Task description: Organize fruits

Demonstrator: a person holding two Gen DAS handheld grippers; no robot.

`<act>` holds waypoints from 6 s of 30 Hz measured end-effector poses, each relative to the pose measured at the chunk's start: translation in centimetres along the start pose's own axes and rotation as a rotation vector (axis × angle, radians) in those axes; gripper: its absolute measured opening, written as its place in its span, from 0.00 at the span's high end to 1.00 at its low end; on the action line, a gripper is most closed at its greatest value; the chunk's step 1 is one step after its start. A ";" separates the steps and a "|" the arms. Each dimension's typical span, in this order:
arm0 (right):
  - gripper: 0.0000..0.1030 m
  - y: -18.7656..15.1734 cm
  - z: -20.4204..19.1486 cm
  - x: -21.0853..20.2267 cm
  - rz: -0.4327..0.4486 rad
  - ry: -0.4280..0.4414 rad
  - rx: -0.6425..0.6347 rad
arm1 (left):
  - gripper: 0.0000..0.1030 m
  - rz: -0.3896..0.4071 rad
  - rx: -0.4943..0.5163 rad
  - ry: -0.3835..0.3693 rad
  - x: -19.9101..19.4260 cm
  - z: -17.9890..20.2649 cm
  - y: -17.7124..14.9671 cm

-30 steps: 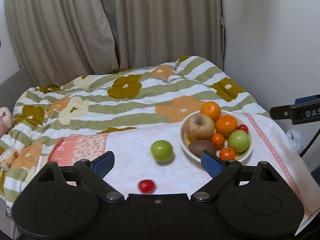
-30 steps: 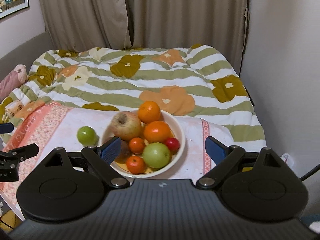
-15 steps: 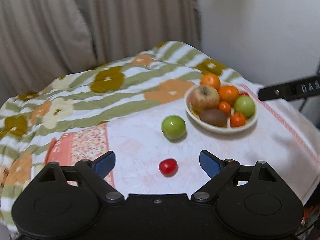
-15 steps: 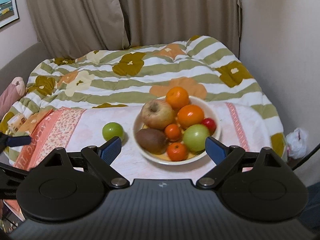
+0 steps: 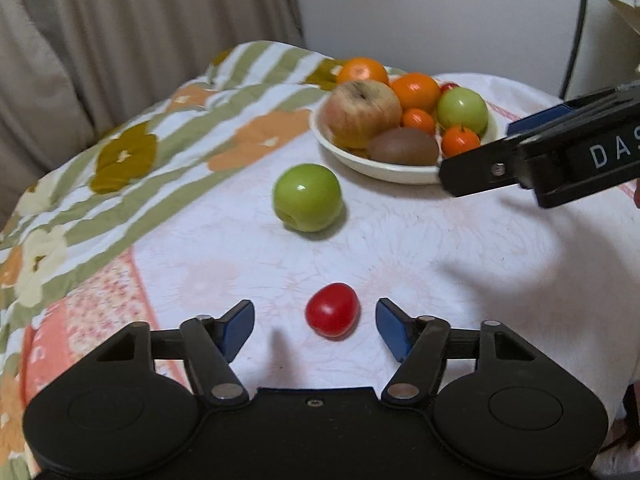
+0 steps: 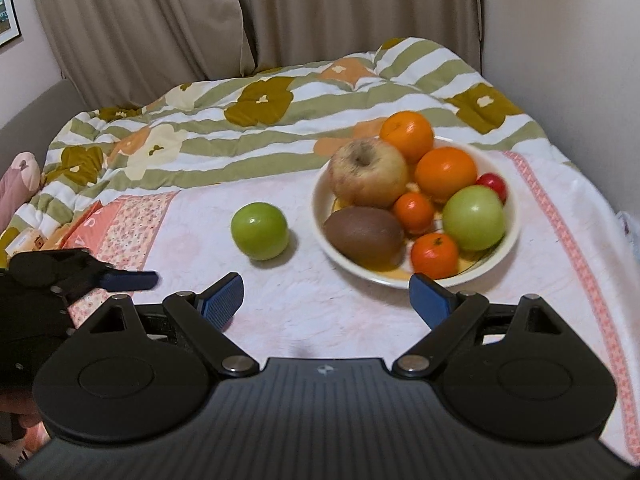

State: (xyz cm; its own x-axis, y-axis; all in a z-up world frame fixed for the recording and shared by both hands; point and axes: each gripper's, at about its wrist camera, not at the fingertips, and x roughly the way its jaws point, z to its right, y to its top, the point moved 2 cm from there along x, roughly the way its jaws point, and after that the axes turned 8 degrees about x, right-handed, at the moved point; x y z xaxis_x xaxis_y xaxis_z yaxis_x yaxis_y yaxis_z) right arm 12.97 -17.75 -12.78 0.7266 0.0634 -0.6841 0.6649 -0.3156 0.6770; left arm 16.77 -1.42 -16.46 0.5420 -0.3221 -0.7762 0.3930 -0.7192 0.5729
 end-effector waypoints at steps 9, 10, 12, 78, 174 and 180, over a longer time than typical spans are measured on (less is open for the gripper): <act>0.00 -0.7 -1.6 1.8 -0.036 0.010 0.002 | 0.62 -0.031 0.023 -0.064 2.0 0.1 -0.5; 0.00 -0.8 -1.6 1.8 -0.038 0.012 0.003 | 0.62 -0.029 0.016 -0.067 2.0 0.0 -0.5; 0.00 -0.9 -1.9 2.2 -0.044 0.009 -0.001 | 0.63 -0.026 0.002 -0.069 2.1 -0.3 -0.5; 0.37 1.4 -3.4 4.1 -0.011 0.105 -0.116 | 0.67 -0.017 -0.198 0.135 -3.1 -2.6 1.2; 0.00 7.7 4.8 -12.4 0.149 0.101 -0.297 | 0.03 0.113 -0.396 0.359 -13.9 6.7 9.8; 0.00 6.6 4.7 -17.9 0.182 0.030 -0.236 | 0.00 0.182 -0.407 0.408 -18.6 7.0 8.8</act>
State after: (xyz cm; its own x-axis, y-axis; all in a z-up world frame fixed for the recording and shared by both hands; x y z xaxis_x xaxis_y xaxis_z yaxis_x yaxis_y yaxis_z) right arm 3.50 -25.38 2.68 0.8400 0.0554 -0.5398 0.5426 -0.0954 0.8345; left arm 4.97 -6.02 1.15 0.8371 -0.0979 -0.5382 0.4757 -0.3554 0.8046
